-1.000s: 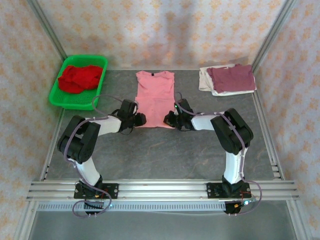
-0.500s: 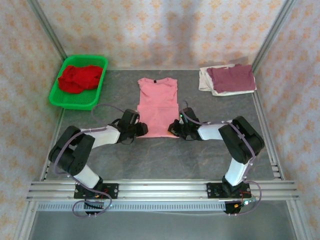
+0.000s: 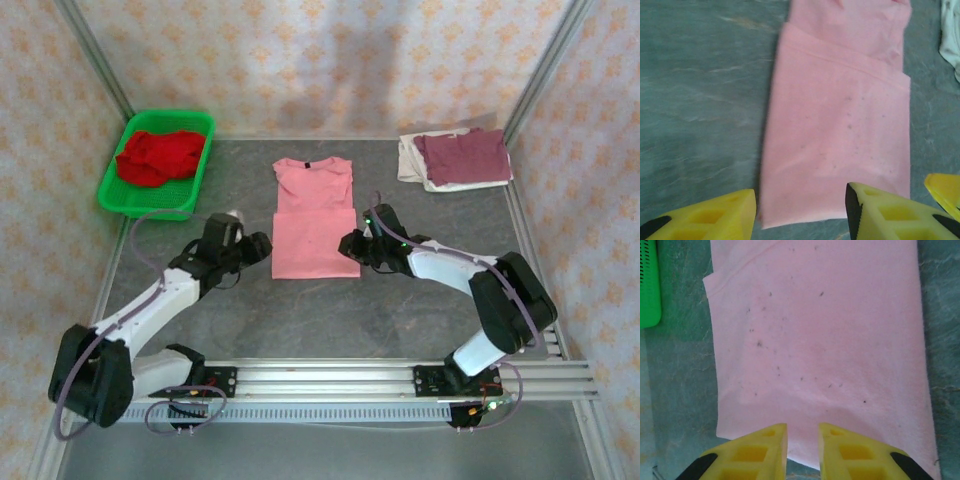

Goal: Fold and stack the t-shirts

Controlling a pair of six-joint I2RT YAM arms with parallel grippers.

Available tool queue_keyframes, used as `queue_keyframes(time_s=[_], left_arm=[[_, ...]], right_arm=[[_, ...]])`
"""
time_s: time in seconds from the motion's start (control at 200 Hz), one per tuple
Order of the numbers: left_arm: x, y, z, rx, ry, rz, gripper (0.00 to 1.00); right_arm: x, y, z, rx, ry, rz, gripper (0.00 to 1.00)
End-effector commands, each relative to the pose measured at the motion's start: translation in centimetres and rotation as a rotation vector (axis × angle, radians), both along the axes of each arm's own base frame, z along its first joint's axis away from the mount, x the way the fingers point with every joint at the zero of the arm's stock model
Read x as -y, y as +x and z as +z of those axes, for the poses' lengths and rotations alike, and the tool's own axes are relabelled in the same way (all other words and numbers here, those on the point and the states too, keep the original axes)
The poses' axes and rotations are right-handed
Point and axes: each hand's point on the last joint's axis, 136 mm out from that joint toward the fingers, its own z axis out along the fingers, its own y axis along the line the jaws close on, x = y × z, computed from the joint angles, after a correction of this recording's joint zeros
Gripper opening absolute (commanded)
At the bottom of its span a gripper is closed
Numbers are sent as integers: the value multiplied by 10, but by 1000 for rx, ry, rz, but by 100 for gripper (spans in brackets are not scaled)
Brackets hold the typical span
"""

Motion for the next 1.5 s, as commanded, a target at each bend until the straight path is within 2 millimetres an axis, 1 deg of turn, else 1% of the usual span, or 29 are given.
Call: queue_keyframes(time_s=[0.0,0.115,0.22,0.34,0.435,0.5,0.586,0.736,0.876,1.006,1.131,1.316,1.496], left_arm=[[-3,-34,-33,-136,-39,-10,54],[3,-42,-44,-161,-74,-29,54],[10,-42,-53,-169,-101,-46,54],[21,-45,-65,-201,-81,-85,53],[28,-48,-70,-195,-78,-98,52],[30,-45,-70,-170,-92,-93,52],[34,-38,-66,-149,-98,-103,48],[40,-30,-59,-138,-86,-123,48],[42,-24,-65,-151,-69,-134,48],[48,-17,-68,-160,-70,-148,47],[49,-13,-71,-169,-52,-154,46],[53,-4,-69,-156,-52,-160,35],[53,-1,-74,-166,-32,-167,32]], right_arm=[[9,-2,-15,4,-73,8,24],[6,-1,-21,-4,-46,-4,24],[9,-1,-24,1,-35,-25,24],[13,-3,-21,21,-34,-37,25],[17,-5,-19,37,-41,-46,26],[19,-6,-19,38,-49,-43,26],[18,-7,-20,42,-46,-41,26],[21,-10,-27,32,-50,-46,26],[22,-13,-29,34,-42,-55,26],[23,-13,-27,43,-38,-58,26],[25,-15,-25,50,-37,-58,26],[28,-19,-25,53,-37,-60,26],[34,-26,-22,66,-27,-68,26]])
